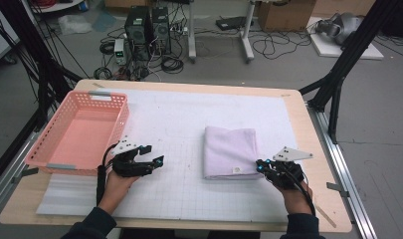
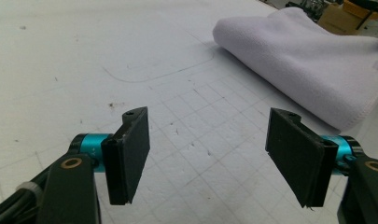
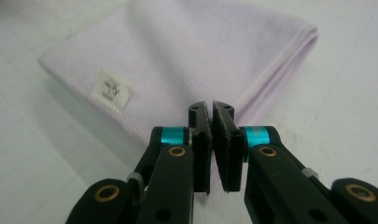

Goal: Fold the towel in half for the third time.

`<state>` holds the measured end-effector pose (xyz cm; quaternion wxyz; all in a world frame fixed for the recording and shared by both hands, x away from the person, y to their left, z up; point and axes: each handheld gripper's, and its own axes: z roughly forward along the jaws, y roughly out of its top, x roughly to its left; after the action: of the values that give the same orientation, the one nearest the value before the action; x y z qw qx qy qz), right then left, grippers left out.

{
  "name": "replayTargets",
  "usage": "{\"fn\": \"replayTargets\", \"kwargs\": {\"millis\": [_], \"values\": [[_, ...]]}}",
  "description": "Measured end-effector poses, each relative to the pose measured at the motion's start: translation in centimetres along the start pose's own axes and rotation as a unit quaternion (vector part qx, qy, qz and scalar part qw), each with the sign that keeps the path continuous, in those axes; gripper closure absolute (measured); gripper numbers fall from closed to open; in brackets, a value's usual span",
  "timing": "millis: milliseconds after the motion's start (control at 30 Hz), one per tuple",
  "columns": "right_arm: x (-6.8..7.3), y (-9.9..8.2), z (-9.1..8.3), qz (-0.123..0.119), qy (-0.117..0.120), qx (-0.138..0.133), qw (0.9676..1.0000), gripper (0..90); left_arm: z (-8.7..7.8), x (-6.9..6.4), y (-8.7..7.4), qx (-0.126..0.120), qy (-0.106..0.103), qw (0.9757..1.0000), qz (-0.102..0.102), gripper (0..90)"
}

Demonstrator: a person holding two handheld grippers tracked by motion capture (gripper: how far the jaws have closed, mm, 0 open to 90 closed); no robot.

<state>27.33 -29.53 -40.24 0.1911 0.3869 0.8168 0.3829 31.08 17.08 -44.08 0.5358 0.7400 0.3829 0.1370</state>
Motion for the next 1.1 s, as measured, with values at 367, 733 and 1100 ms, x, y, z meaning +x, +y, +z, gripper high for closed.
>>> {"fn": "replayTargets", "kwargs": {"millis": [367, 733, 1100], "values": [[-1.9, 1.5, 1.7, 0.07, -0.024, -0.034, 0.9967, 57.2, -0.1, 0.0, 0.0, 0.0, 0.001, 1.0, -0.003, 30.9], [-5.5, 3.3, 7.6, 0.166, -0.054, -0.003, 0.9845, 82.2, 0.2, -0.1, -0.1, 0.006, -0.004, 1.0, -0.004, 30.9], [-5.3, 3.2, 7.6, 0.078, -0.163, 0.028, 0.9831, 73.1, 0.3, -0.3, -0.2, 0.009, -0.005, 0.9999, 0.0, 30.9]]}}
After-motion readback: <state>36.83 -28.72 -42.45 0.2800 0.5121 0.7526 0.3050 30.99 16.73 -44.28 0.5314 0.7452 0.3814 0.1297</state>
